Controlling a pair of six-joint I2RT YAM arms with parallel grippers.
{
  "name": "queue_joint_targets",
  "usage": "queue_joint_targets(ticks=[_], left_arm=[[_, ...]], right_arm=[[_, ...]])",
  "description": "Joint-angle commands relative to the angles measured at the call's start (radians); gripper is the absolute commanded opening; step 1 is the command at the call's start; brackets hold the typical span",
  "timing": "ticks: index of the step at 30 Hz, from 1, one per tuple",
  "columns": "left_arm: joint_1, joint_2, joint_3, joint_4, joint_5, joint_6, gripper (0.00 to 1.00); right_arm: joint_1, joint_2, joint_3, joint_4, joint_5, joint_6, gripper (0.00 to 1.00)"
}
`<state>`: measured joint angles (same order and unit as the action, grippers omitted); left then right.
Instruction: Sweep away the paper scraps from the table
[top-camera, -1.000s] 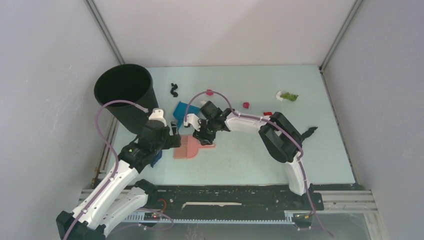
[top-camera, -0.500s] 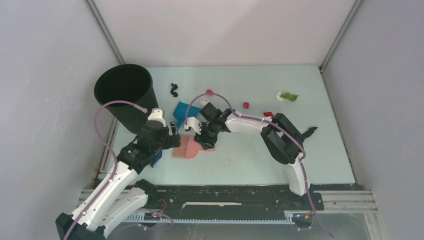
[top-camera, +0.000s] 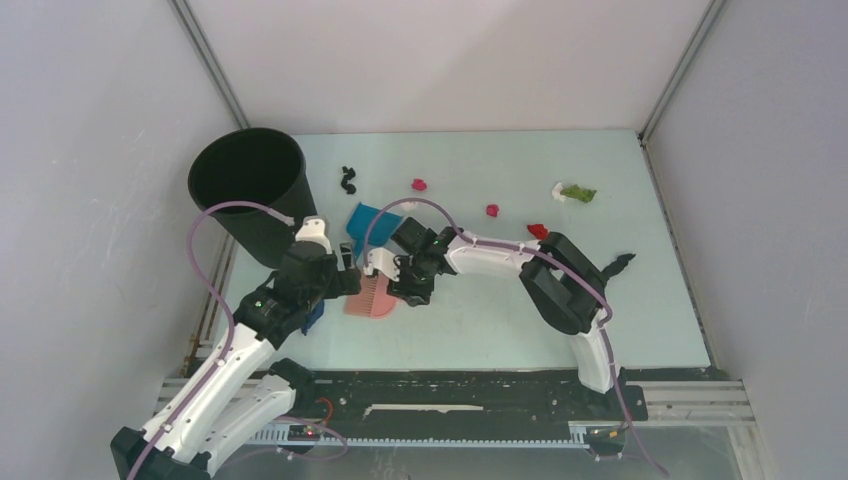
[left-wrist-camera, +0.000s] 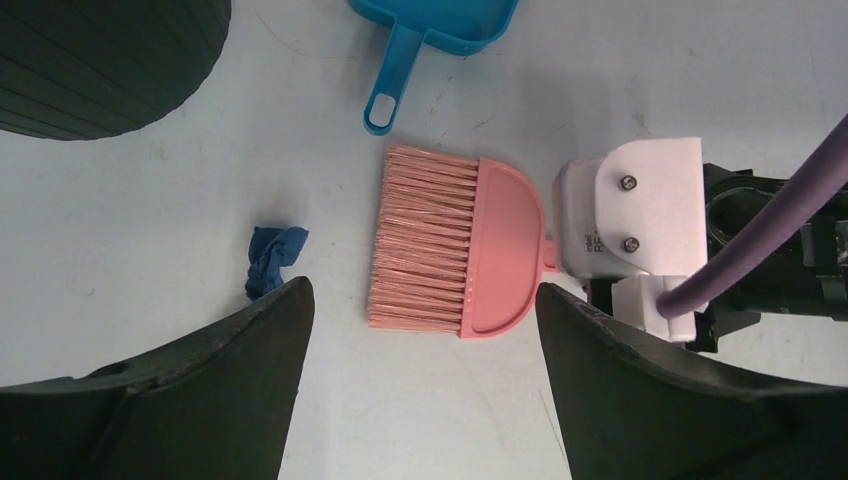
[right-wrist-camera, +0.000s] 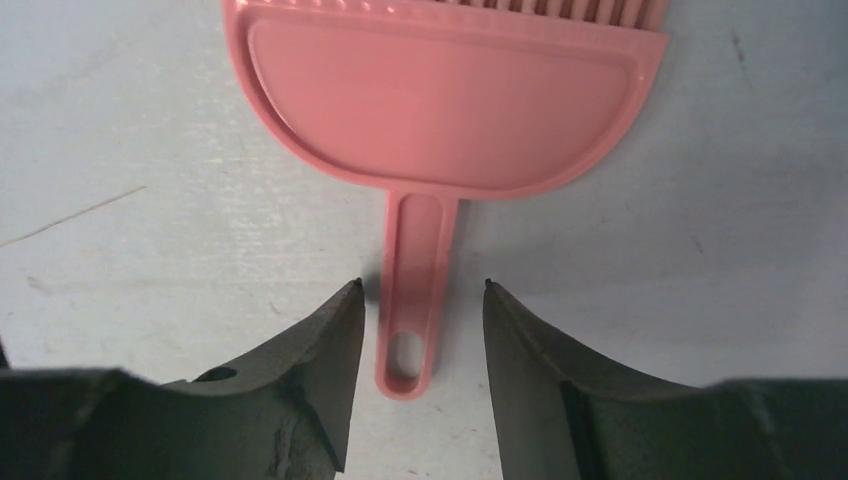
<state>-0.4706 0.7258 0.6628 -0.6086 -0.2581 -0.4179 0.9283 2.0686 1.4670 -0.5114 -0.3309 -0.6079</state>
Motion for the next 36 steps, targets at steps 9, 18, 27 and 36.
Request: queue_joint_targets(ticks=[9, 18, 27, 36], left_arm=[[0.007, -0.005, 0.021, 0.019, 0.03, 0.027, 0.9], [0.007, 0.042, 0.022, 0.082, 0.226, 0.011, 0.92], [-0.164, 0.019, -0.125, 0.467, 0.385, -0.357, 0.89], [-0.216, 0.01, -0.332, 0.832, 0.482, -0.541, 0.85]], right_arm=[[-0.004, -0.125, -0.138, -0.091, 0.104, 0.019, 0.1], [-0.159, -0.511, -0.357, -0.204, -0.095, 0.039, 0.0], [-0.246, -0.777, -0.524, -0.178, -0.171, 0.041, 0.0], [-0.367, -0.928, -0.619, -0.139, -0.296, 0.055, 0.0]])
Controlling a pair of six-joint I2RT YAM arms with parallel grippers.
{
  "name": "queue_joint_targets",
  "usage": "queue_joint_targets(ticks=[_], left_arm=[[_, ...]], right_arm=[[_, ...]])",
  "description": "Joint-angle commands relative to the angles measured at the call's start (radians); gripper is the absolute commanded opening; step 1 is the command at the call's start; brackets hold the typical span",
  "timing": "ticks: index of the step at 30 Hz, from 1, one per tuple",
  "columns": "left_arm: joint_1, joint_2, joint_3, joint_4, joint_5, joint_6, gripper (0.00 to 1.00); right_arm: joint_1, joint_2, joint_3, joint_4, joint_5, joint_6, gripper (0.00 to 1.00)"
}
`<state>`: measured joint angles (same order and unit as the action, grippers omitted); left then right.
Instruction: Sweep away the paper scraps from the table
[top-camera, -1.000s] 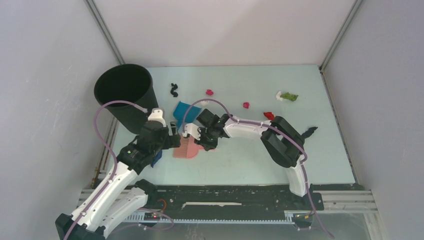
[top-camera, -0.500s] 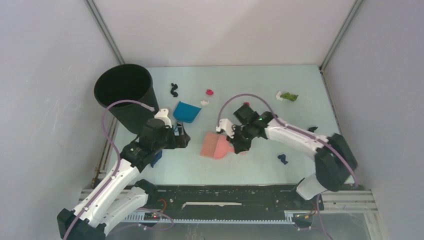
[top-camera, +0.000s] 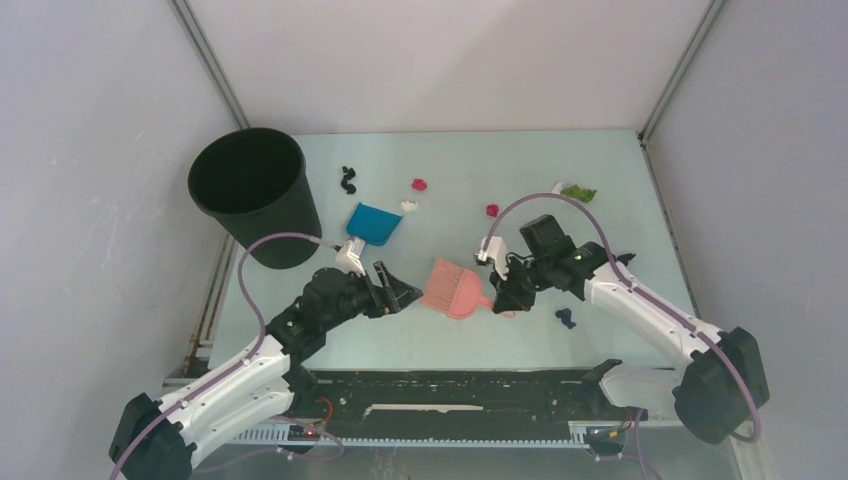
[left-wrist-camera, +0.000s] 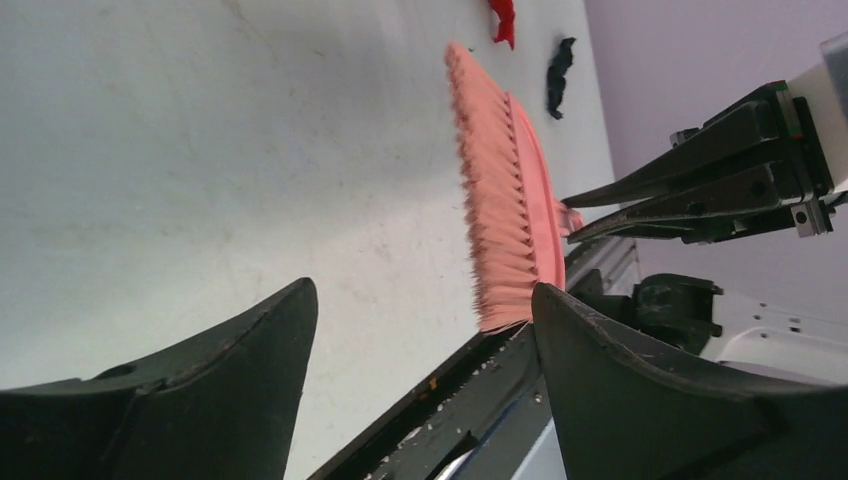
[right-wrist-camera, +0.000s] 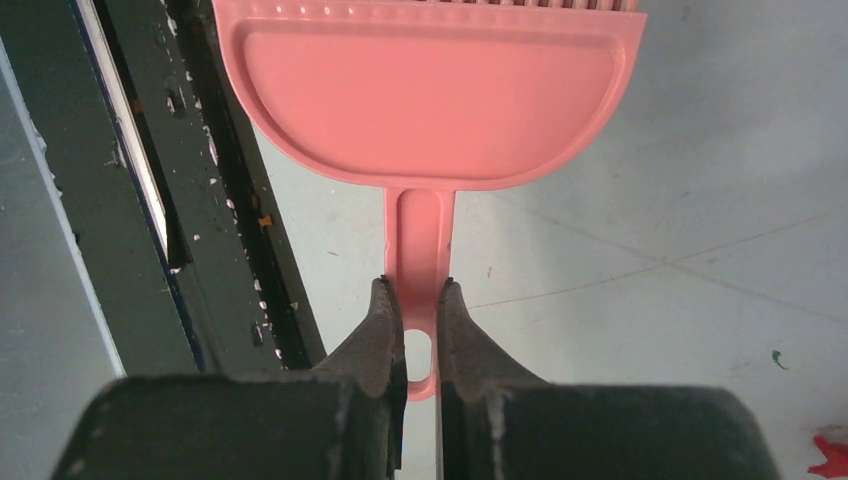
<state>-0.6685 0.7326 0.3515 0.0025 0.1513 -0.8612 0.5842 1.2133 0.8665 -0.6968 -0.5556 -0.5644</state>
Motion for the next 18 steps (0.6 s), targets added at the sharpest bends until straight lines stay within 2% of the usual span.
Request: queue_joint_targets(ticks=[1, 4, 13, 14, 18], left_arm=[[-0.03, 0.027, 0.0, 0.199, 0.088, -0.082, 0.84], [-0.07, 0.113, 0.049, 0.192, 0.111, -0.067, 0.83], [-0.123, 0.348, 0.066, 0.45, 0.228, -0.173, 0.68], [-0.125, 0.372, 0.073, 0.464, 0.243, -0.176, 0.64], [-0.132, 0.428, 0.065, 0.548, 0.268, -0.22, 0.38]], right_arm=[[-0.025, -0.078, -0.026, 0.055, -0.072, 0.011, 0.0], [-0.035, -0.079, -0.042, 0.073, -0.081, 0.008, 0.0], [-0.04, -0.064, -0.049, 0.09, -0.088, 0.0, 0.0], [-0.04, -0.065, -0.051, 0.092, -0.091, 0.0, 0.0], [-0.04, -0.065, -0.065, 0.104, -0.083, -0.008, 0.0]])
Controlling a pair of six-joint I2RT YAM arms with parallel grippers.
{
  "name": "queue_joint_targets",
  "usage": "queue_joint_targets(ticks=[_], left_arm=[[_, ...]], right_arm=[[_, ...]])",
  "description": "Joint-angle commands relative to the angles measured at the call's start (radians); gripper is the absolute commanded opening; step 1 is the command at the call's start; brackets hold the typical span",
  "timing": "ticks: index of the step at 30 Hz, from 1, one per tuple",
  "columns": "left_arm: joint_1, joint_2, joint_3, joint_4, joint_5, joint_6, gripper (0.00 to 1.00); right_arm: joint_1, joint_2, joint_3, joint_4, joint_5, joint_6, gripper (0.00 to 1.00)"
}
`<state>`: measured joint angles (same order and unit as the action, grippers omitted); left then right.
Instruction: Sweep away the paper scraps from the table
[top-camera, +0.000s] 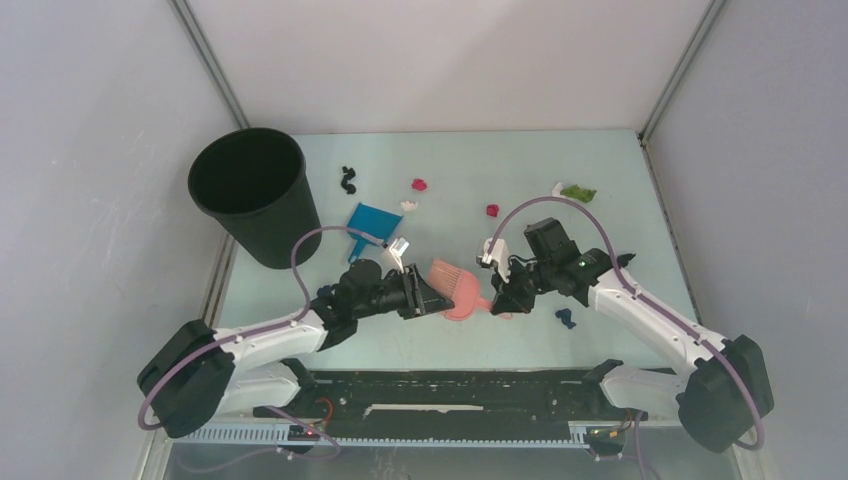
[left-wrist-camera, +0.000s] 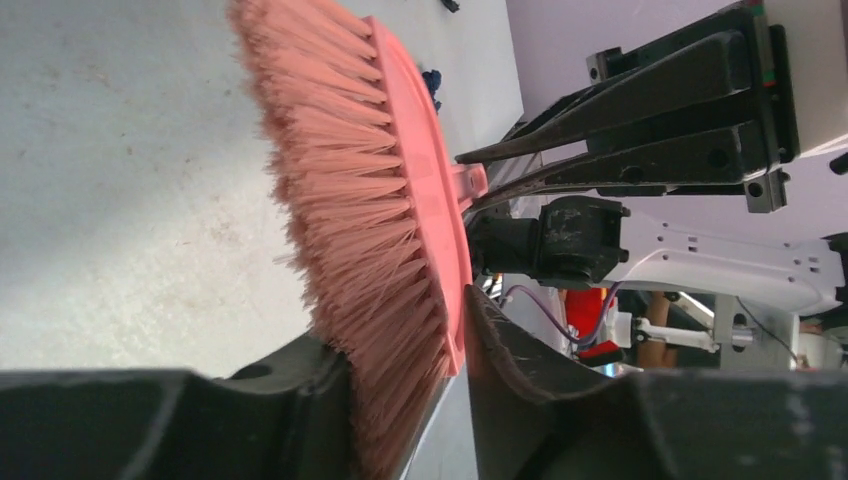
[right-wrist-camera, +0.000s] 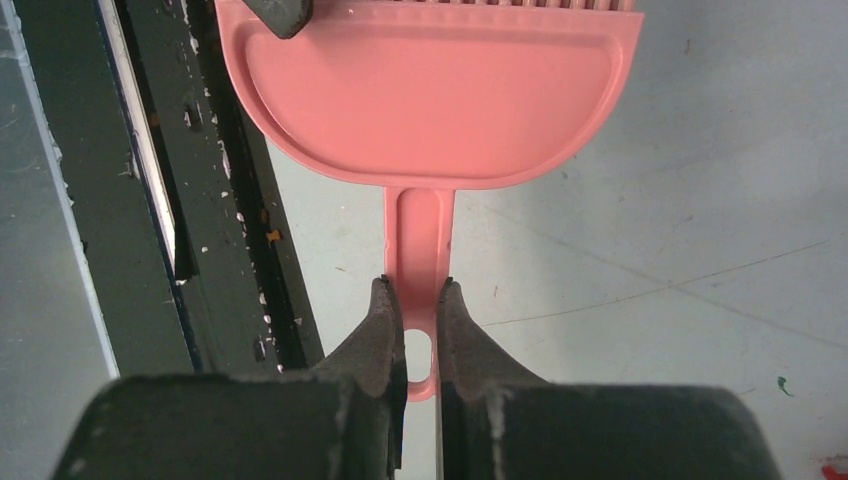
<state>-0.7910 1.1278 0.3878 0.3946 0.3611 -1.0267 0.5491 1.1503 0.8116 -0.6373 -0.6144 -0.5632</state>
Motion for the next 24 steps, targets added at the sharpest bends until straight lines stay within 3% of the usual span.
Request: queue_joint_targets(ticks=[1, 5, 8, 9, 12, 15, 17, 24], left_arm=[[-0.01, 0.04, 0.023, 0.178, 0.062, -0.061, 0.31], [-0.01, 0.038, 0.01, 0.2, 0.067, -0.054, 0.02], [-0.009, 0.003, -0.019, 0.221, 0.064, -0.028, 0.0], [-0.009, -0.016, -0.033, 0.232, 0.061, -0.017, 0.0], [-0.01, -0.093, -0.083, 0.242, 0.047, 0.029, 0.0], [-0.011, -0.189, -0.13, 0.244, 0.045, 0.062, 0.0], [-0.011, -0.263, -0.159, 0.248, 0.044, 0.078, 0.0], [-0.01, -0.406, -0.2, 0.235, 0.013, 0.106, 0.0]], right_arm=[[-0.005, 0.0, -0.011, 0.047, -0.02, -0.011, 0.0], [-0.004, 0.006, -0.011, 0.049, -0.027, -0.009, 0.0], [-0.014, 0.004, -0.011, 0.053, -0.06, 0.009, 0.0], [-0.029, 0.003, -0.011, 0.058, -0.095, 0.019, 0.07], [-0.091, -0.003, -0.005, 0.044, -0.229, 0.048, 0.41], [-0.135, 0.004, 0.003, 0.009, -0.356, 0.055, 0.63], [-0.145, 0.016, 0.009, -0.009, -0.409, 0.057, 0.68], [-0.147, 0.132, 0.068, -0.118, -0.596, 0.038, 0.71]])
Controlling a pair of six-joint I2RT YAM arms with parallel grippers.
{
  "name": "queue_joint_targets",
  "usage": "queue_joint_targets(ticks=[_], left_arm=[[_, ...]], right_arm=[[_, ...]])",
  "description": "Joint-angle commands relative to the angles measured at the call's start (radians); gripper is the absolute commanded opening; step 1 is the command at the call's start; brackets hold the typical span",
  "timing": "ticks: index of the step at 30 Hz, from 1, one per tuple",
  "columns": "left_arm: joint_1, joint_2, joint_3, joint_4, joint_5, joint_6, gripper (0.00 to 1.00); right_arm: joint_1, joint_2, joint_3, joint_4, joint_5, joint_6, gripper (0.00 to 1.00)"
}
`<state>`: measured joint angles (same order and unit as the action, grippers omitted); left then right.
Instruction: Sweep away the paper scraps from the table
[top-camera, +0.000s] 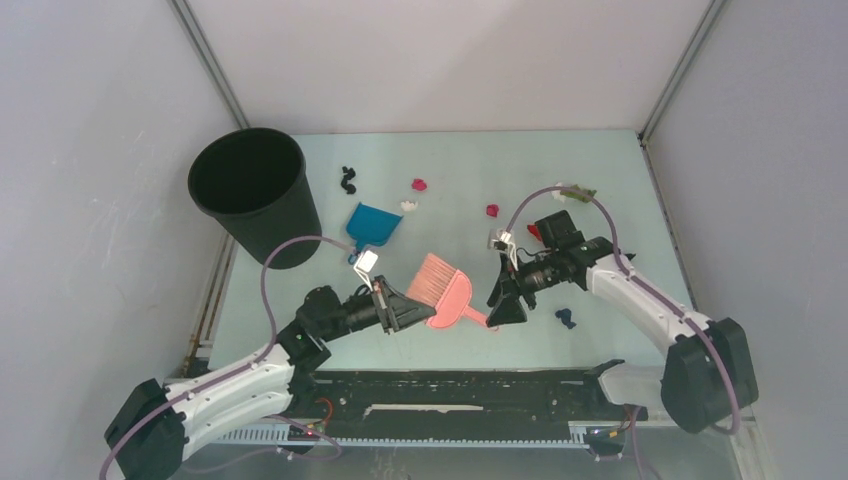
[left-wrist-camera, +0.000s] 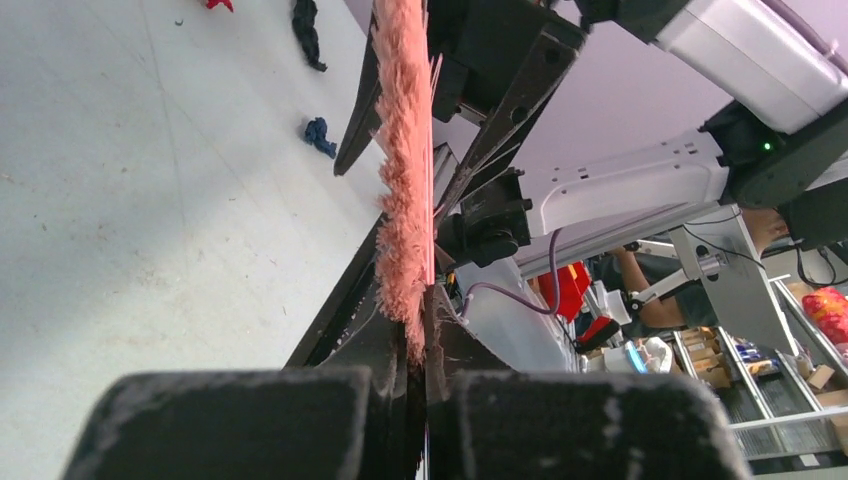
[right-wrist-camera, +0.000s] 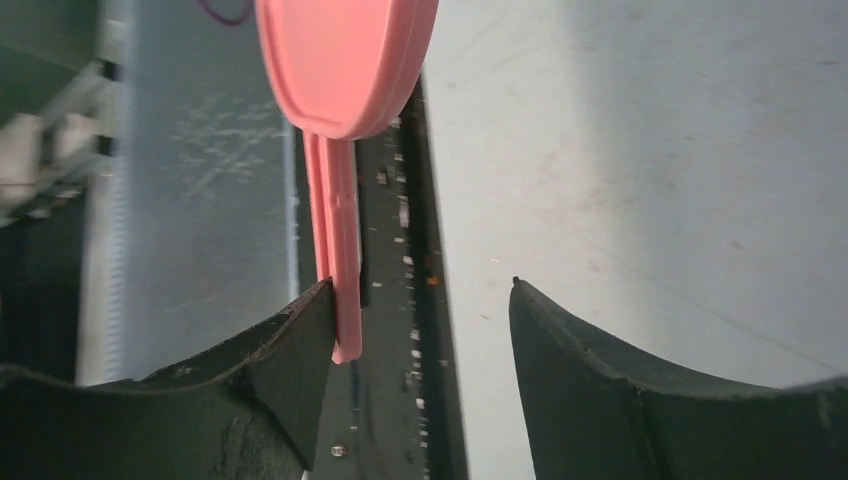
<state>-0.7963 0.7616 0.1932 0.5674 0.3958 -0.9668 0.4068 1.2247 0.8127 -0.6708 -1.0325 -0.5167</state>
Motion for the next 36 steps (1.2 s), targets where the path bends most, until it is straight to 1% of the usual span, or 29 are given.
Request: queue_joint_targets(ticks=[1, 3, 6, 8, 11, 13, 20, 21, 22, 23, 24, 25, 26, 28, 30, 33, 34, 36], left_arm=[[-0.005, -0.043, -0.008, 0.063, -0.025, 0.047, 0.0], [-0.006, -0.045, -0.012, 0.073, -0.034, 0.048, 0.0], [-0.005, -0.049, -0.017, 0.083, -0.057, 0.049, 0.0], [-0.006, -0.047, -0.019, 0.083, -0.073, 0.052, 0.0], [-0.006, -0.045, -0.022, 0.083, -0.093, 0.048, 0.0], [-0.005, -0.046, -0.023, 0.083, -0.098, 0.046, 0.0], [-0.006, -0.031, -0.011, 0.039, -0.091, 0.061, 0.0], [-0.005, -0.029, -0.003, 0.013, -0.088, 0.069, 0.01], [-0.005, -0.031, 0.015, -0.034, -0.083, 0.092, 0.08], [-0.006, -0.036, 0.043, -0.105, -0.077, 0.135, 0.26], [-0.005, -0.05, 0.09, -0.218, -0.072, 0.195, 0.38], [-0.008, -0.077, 0.144, -0.36, -0.077, 0.266, 0.46], [-0.019, -0.101, 0.202, -0.501, -0.132, 0.312, 0.51], [-0.046, -0.142, 0.247, -0.555, -0.147, 0.358, 0.64], [-0.052, -0.142, 0.348, -0.727, -0.196, 0.44, 0.71], [-0.052, -0.091, 0.52, -0.977, -0.294, 0.602, 0.73], [-0.052, -0.073, 0.56, -1.028, -0.307, 0.648, 0.73], [-0.053, -0.042, 0.602, -1.071, -0.281, 0.723, 0.73]], right_arm=[[-0.005, 0.08, 0.079, -0.112, -0.221, -0.016, 0.7], [-0.004, 0.112, 0.091, -0.145, -0.268, -0.023, 0.67], [-0.003, 0.148, 0.093, -0.159, -0.272, -0.039, 0.62], [-0.001, 0.167, 0.105, -0.197, -0.28, -0.071, 0.57], [0.009, 0.185, 0.127, -0.257, -0.278, -0.128, 0.53], [0.016, 0.191, 0.135, -0.277, -0.271, -0.15, 0.45], [-0.011, 0.217, 0.167, -0.326, -0.264, -0.203, 0.1], [-0.013, 0.223, 0.17, -0.324, -0.25, -0.204, 0.0], [-0.013, 0.229, 0.17, -0.317, -0.223, -0.198, 0.0], [-0.009, 0.236, 0.171, -0.319, -0.193, -0.203, 0.0], [-0.003, 0.244, 0.171, -0.333, -0.16, -0.222, 0.0], [0.003, 0.254, 0.171, -0.349, -0.135, -0.247, 0.0], [0.011, 0.263, 0.17, -0.367, -0.113, -0.266, 0.0], [0.028, 0.284, 0.175, -0.407, -0.098, -0.314, 0.0], [0.051, 0.301, 0.187, -0.446, -0.088, -0.352, 0.0], [0.104, 0.318, 0.2, -0.483, -0.068, -0.386, 0.0], [0.124, 0.324, 0.202, -0.49, -0.059, -0.39, 0.0], [0.161, 0.342, 0.21, -0.525, -0.04, -0.428, 0.0]])
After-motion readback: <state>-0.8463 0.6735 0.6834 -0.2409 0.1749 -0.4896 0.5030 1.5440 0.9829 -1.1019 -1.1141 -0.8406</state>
